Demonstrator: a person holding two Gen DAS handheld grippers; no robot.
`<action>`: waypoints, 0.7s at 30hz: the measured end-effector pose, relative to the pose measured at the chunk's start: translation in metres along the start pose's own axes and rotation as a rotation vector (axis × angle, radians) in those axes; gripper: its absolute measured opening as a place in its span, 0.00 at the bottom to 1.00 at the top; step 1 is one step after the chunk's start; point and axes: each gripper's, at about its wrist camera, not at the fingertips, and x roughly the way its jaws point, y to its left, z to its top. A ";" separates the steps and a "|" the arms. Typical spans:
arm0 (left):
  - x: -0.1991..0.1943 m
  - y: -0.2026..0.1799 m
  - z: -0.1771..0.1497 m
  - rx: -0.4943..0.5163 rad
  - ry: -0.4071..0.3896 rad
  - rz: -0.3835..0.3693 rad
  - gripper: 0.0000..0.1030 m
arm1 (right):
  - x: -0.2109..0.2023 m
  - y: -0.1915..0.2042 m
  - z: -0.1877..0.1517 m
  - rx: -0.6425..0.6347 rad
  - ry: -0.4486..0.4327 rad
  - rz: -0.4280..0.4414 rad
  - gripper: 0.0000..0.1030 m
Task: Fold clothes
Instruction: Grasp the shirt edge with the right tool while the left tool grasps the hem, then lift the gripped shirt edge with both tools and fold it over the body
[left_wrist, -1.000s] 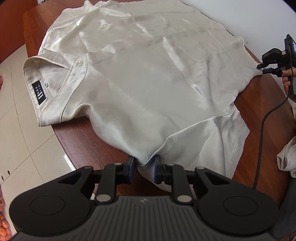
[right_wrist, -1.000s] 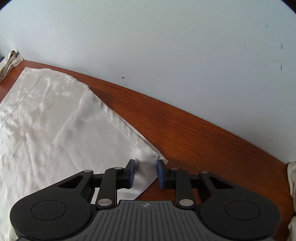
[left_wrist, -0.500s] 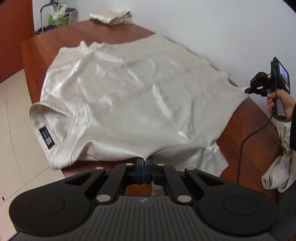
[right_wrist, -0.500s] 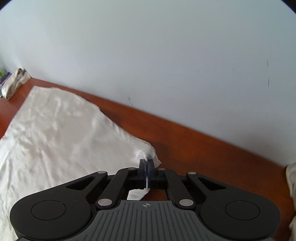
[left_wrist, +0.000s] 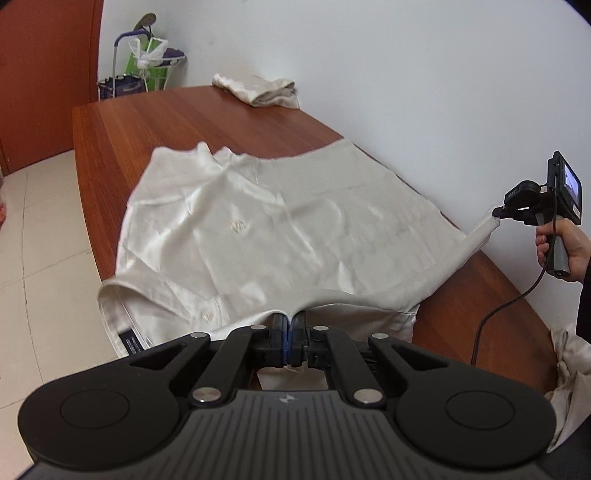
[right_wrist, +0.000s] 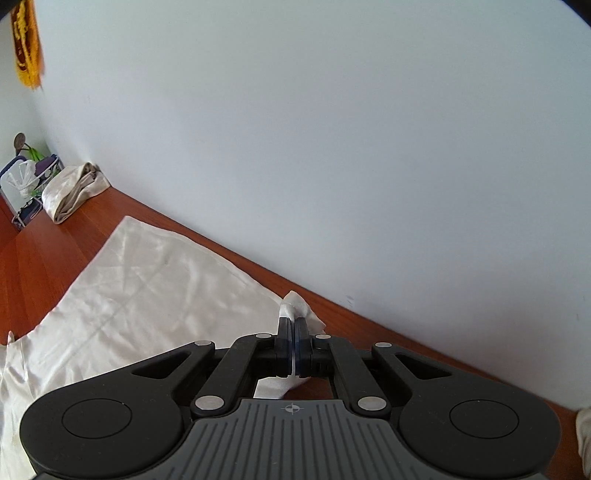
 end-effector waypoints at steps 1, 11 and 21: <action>0.002 0.005 0.006 -0.005 -0.005 0.000 0.03 | 0.003 0.008 0.005 -0.005 -0.006 0.003 0.04; 0.042 0.077 0.066 -0.071 0.004 -0.046 0.03 | 0.042 0.102 0.049 -0.034 -0.042 -0.011 0.04; 0.091 0.146 0.134 -0.063 0.021 -0.090 0.03 | 0.104 0.201 0.089 -0.041 -0.047 -0.037 0.04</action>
